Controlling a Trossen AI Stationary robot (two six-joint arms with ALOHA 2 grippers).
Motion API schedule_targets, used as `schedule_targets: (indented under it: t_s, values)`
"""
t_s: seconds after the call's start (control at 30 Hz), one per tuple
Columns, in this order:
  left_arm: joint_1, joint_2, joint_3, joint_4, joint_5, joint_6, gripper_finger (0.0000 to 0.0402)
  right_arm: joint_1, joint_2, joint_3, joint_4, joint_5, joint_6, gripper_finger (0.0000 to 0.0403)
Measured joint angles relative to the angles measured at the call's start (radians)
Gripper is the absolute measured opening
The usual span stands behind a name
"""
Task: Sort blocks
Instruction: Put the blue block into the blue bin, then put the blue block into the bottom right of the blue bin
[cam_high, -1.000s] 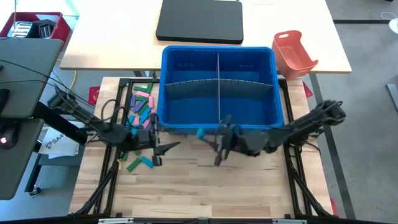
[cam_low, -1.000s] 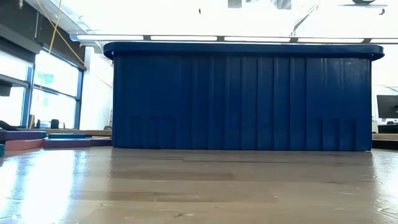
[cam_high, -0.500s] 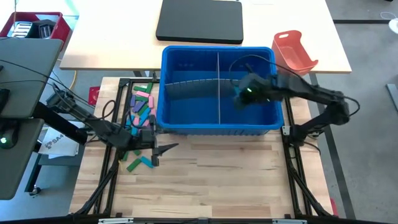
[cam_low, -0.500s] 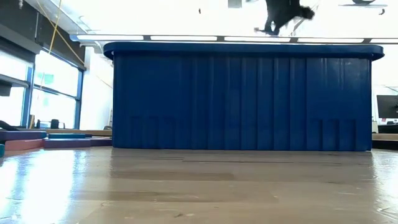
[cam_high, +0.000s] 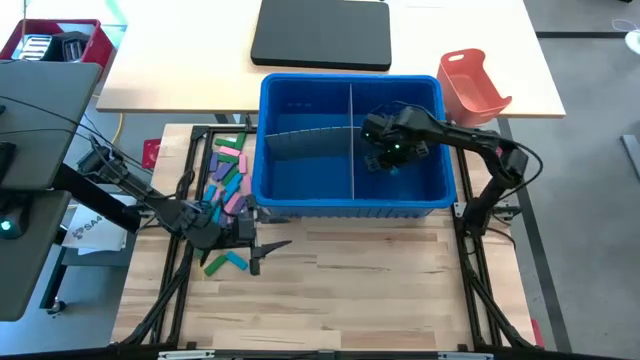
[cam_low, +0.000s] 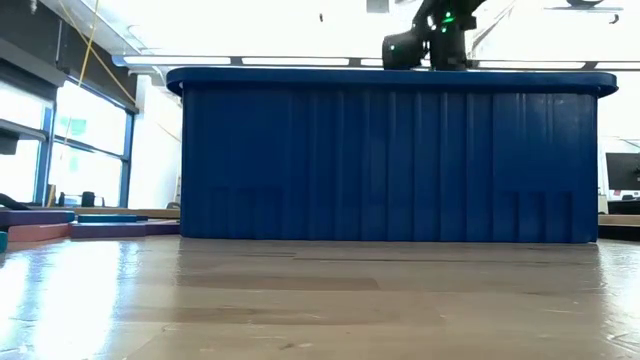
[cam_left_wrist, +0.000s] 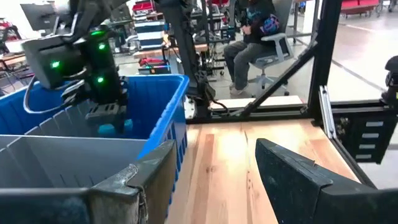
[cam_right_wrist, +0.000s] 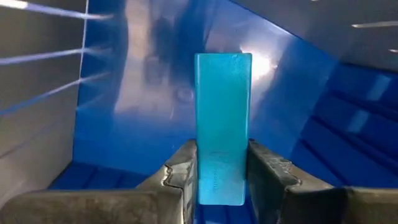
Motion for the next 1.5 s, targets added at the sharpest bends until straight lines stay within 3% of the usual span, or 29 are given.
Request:
schedule_targets:
  t_s: [0.4, 0.73, 1.07, 1.27, 1.5]
  values:
    - [-0.002, 0.016, 0.000, -0.007, 0.001, 0.000, 0.0211, -0.045, 0.043, -0.206, 0.173, -0.013, -0.033, 0.0097]
    - [-0.001, 0.016, 0.000, -0.006, -0.008, 0.000, 0.0211, -0.063, 0.043, -0.405, 0.444, -0.092, -0.027, 0.0112]
    - [0.000, 0.016, 0.000, -0.002, -0.029, 0.001, 0.0211, -0.063, 0.039, -0.407, 0.450, -0.084, -0.134, 0.0168]
    - [0.000, 0.016, 0.000, 0.026, -0.031, 0.000, 0.0211, -0.060, -0.054, -0.371, 0.442, -0.046, -0.170, 0.0206]
    - [0.000, 0.015, 0.000, 0.030, -0.035, 0.001, 0.0211, -0.022, -0.270, -0.367, 0.432, 0.033, -0.166, 0.0212]
